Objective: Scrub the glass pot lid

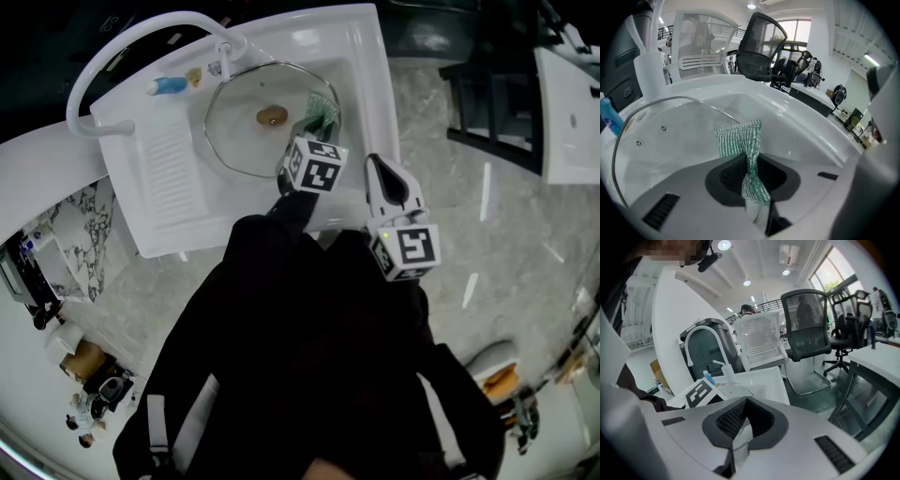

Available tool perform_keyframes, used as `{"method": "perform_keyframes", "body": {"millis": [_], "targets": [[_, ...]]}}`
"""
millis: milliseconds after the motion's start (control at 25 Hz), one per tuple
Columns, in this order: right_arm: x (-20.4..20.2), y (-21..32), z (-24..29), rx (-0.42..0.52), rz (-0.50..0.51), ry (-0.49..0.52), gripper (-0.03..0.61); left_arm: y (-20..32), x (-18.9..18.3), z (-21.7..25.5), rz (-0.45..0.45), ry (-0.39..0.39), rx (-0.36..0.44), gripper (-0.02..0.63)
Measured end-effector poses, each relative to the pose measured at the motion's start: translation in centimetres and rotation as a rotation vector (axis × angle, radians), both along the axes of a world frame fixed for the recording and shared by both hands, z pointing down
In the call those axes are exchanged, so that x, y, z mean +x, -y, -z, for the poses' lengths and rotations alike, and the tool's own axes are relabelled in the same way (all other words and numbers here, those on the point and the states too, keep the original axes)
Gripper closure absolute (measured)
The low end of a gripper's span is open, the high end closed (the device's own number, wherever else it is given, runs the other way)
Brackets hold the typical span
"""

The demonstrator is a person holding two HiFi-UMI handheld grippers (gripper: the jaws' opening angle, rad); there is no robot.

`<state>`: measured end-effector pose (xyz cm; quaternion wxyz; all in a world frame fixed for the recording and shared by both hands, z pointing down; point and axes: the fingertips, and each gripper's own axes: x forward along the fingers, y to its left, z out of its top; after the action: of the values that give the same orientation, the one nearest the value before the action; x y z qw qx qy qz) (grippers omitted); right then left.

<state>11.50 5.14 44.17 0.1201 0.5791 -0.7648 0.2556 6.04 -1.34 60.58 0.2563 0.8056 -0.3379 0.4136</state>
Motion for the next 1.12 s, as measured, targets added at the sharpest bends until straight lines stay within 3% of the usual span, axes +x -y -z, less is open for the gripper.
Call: {"method": "perform_keyframes", "body": {"millis": [520, 1120], "targets": [[-0.1, -0.2, 0.5, 0.010, -0.004, -0.009, 0.577, -0.7, 1.5, 1.0, -0.043, -0.047, 0.006, 0.551], [-2.2, 0.9, 2.3, 0.056, 0.060, -0.006, 0.577, -0.7, -1.2, 3.8, 0.005, -0.060, 0.055, 0.551]]}}
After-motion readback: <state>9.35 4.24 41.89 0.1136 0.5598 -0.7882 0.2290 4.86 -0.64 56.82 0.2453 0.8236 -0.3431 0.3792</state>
